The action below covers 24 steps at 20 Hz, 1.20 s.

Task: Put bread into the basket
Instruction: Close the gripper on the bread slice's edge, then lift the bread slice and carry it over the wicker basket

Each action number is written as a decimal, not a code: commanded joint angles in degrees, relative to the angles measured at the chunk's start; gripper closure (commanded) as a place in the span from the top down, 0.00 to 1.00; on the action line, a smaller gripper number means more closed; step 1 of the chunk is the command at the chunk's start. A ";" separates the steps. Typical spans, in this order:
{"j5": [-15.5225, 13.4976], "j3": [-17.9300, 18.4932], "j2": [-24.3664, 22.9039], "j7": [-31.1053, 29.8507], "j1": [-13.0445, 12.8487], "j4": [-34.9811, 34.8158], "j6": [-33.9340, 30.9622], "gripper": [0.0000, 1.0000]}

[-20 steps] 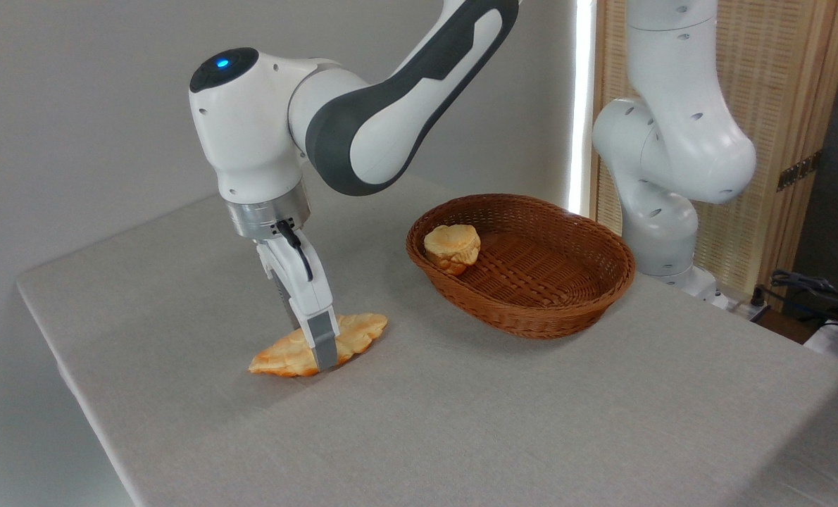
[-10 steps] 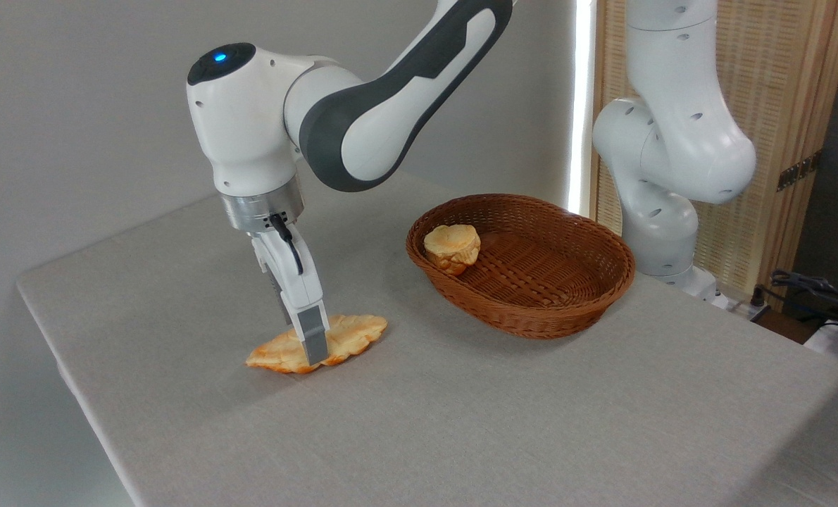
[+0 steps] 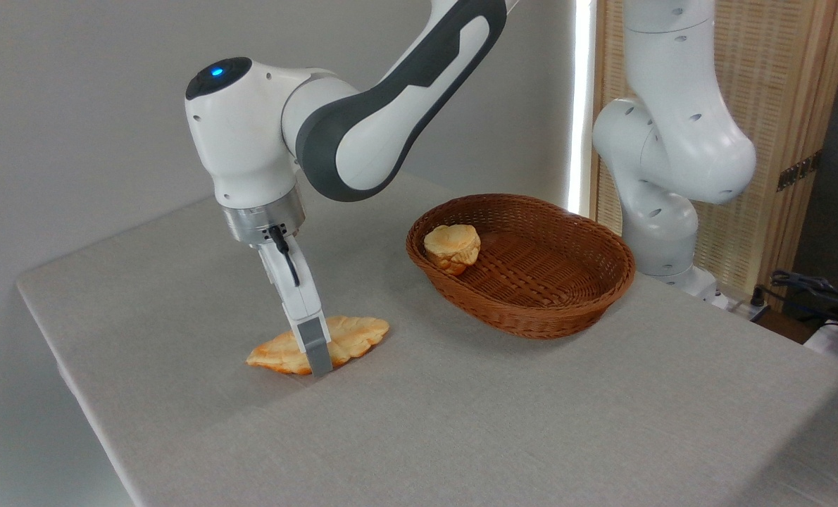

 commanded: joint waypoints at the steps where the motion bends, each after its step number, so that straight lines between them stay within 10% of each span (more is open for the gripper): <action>1: 0.86 0.09 0.07 0.98 -0.02 0.06 0.96 0.80; 4: 0.86 0.09 0.07 0.98 -0.02 -0.03 0.78 0.57; 24: 0.68 1.06 -3.70 0.10 0.33 0.32 -1.67 0.46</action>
